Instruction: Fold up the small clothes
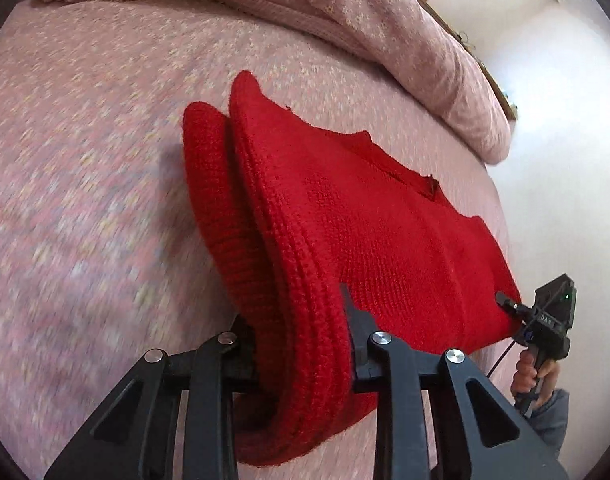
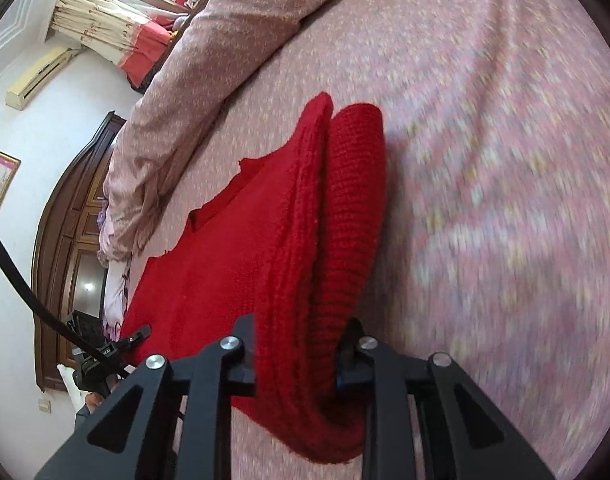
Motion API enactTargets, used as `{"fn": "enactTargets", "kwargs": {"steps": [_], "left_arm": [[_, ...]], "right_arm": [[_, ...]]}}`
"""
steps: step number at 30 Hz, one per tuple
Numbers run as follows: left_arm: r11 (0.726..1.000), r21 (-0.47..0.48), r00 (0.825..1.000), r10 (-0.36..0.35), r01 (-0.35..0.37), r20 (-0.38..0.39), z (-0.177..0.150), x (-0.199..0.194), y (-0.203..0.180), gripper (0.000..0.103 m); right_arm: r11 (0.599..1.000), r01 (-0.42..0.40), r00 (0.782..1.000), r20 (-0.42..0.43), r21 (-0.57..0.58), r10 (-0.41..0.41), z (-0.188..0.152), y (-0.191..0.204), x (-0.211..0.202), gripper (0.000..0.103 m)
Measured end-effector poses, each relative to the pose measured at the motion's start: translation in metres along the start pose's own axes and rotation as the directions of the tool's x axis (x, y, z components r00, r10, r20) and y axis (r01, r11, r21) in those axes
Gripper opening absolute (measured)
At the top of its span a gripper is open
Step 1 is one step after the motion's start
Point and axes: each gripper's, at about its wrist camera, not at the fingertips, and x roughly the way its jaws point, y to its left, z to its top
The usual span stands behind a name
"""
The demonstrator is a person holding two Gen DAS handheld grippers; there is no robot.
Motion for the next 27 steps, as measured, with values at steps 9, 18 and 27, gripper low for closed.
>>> {"fn": "enactTargets", "kwargs": {"steps": [9,18,27], "left_arm": [[0.999,0.010,0.999,0.036,-0.036,-0.009,-0.039,-0.016,0.010,0.027],[0.982,0.058,0.969,0.166,-0.180,0.182,-0.035,-0.007,0.002,0.035],[0.972,-0.075,0.940,0.236,-0.225,0.246,-0.093,-0.051,0.008,0.044]], "right_arm": [[1.000,0.019,1.000,-0.023,-0.006,-0.019,-0.065,-0.002,-0.018,0.024],[0.998,0.058,0.998,-0.020,-0.001,-0.058,-0.066,-0.010,-0.007,0.029],[0.995,-0.098,0.995,0.004,0.024,0.098,-0.073,-0.038,-0.007,0.033]]}}
